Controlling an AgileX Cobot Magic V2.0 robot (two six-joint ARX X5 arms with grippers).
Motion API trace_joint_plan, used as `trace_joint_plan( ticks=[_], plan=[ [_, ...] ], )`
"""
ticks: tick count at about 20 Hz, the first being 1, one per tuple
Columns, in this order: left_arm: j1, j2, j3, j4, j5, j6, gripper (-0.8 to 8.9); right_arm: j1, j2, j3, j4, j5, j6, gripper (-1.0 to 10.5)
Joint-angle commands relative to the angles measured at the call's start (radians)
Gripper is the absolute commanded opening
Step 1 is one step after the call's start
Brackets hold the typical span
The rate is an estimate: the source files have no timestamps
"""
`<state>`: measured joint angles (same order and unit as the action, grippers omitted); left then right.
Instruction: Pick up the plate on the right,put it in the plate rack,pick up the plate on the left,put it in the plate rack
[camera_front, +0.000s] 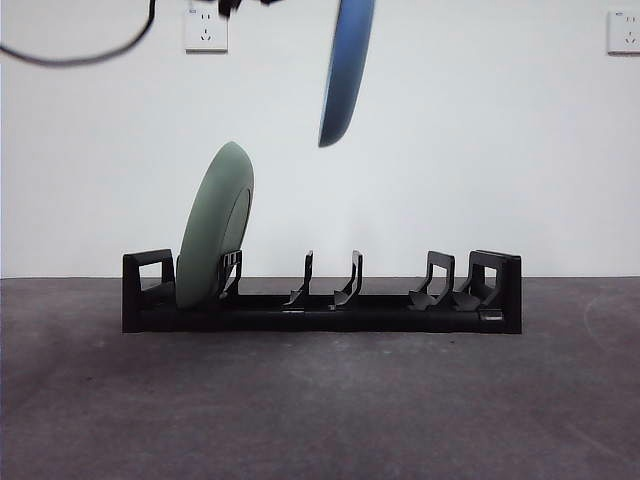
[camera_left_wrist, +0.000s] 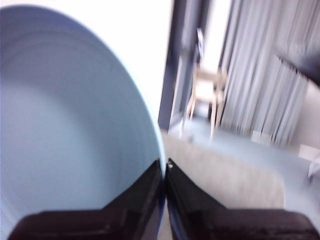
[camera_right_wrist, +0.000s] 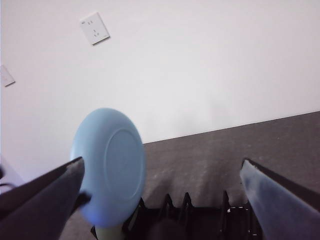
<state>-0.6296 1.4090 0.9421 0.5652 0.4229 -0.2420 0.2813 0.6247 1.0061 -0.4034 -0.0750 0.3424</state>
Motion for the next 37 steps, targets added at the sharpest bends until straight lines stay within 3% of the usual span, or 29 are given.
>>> trace_joint_plan(
  ticks=[1,5,12,37],
  plan=[
    [0.035,0.076,0.011,0.127,0.021,-0.242,-0.09,0.000,0.003,0.002,-0.008,0.003,-0.012,5.6],
    [0.062,0.185,0.113,0.137,0.051,-0.311,-0.09,0.000,0.015,0.002,-0.034,0.003,-0.013,5.6],
    [0.077,0.286,0.258,0.007,0.050,-0.313,-0.09,0.000,0.023,0.002,-0.077,0.003,-0.034,5.6],
    [0.100,0.351,0.259,-0.145,0.026,-0.283,-0.09,0.000,0.023,0.002,-0.104,0.003,-0.045,5.6]
  ],
)
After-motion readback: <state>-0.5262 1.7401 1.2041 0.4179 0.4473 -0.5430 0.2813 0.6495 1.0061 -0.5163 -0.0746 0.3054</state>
